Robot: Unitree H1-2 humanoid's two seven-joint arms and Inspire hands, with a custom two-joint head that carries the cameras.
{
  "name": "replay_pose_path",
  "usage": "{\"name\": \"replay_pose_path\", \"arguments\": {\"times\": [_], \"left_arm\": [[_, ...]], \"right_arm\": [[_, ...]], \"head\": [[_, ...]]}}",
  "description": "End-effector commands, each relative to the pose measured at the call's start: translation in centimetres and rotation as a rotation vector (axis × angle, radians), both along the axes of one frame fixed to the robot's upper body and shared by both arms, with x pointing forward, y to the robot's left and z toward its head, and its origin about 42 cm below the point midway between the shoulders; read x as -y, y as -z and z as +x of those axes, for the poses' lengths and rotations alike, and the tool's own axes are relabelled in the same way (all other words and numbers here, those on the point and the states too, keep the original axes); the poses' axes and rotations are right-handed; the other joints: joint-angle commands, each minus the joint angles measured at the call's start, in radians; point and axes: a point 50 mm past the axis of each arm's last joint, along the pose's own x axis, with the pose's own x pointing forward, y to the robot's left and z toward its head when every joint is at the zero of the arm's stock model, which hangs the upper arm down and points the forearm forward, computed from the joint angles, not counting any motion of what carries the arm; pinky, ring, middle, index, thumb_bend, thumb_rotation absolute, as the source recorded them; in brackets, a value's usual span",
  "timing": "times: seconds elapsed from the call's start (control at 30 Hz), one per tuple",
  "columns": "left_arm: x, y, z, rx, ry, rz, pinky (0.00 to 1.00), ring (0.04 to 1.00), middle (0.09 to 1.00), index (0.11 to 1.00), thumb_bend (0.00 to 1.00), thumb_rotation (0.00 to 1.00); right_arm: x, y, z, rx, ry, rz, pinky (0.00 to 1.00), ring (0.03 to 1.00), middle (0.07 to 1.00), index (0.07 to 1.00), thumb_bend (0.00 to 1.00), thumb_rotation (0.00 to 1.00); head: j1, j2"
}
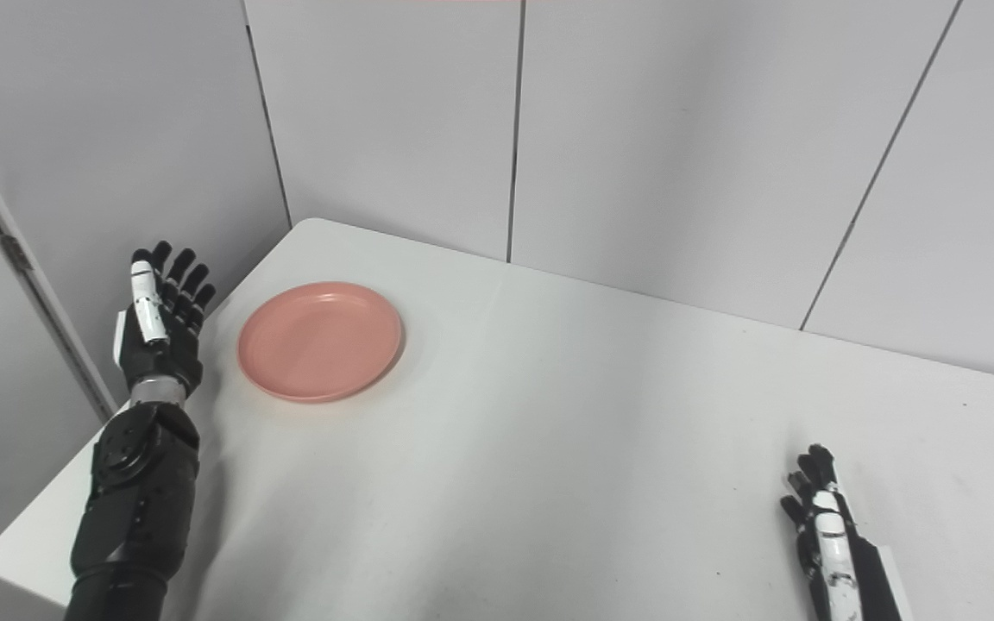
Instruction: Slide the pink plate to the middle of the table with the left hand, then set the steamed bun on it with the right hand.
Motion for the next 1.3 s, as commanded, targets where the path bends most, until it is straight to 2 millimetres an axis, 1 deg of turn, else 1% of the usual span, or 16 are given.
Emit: {"name": "replay_pose_path", "arguments": {"times": [0.0,0.1,0.23,0.57,0.83,1.1,1.27], "left_arm": [[-0.6,-2.1,1.2,0.044,0.002,0.043,0.92,0.903,0.908,0.913,0.46,1.0],[-0.6,-1.5,1.4,0.021,0.0,0.026,0.91,0.897,0.905,0.91,0.46,1.0],[-0.7,-0.7,1.5,-0.007,0.001,0.011,0.92,0.901,0.905,0.911,0.45,1.0],[-0.6,1.1,2.0,-0.072,0.013,-0.027,0.94,0.897,0.912,0.915,0.43,1.0],[0.1,2.0,2.2,-0.091,0.052,-0.052,0.94,0.907,0.921,0.927,0.42,1.0],[1.9,2.6,3.3,-0.123,0.101,-0.067,0.9,0.87,0.892,0.897,0.42,1.0],[2.9,2.8,3.7,-0.137,0.162,-0.049,0.92,0.893,0.908,0.912,0.43,1.0]], "right_arm": [[1.1,0.2,-0.2,-0.037,0.04,-0.018,1.0,1.0,1.0,1.0,0.08,1.0],[1.1,0.1,-0.2,-0.035,0.042,-0.02,1.0,1.0,1.0,1.0,0.07,1.0],[1.1,0.1,-0.2,-0.034,0.044,-0.016,1.0,1.0,1.0,1.0,0.05,1.0],[1.1,0.1,-0.3,-0.037,0.04,-0.017,1.0,1.0,1.0,1.0,0.08,1.0],[1.1,-0.1,-0.3,-0.034,0.039,-0.015,1.0,1.0,1.0,1.0,0.07,1.0],[1.1,-0.1,-0.3,-0.029,0.04,-0.024,1.0,1.0,1.0,1.0,0.06,1.0],[0.9,-0.2,-0.3,-0.029,0.043,-0.022,1.0,1.0,1.0,1.0,0.07,1.0]], "head": [[-0.001,0.0],[0.0,0.001],[0.001,0.002],[0.001,0.005],[-0.003,0.01],[-0.008,0.013],[-0.013,0.013]]}}
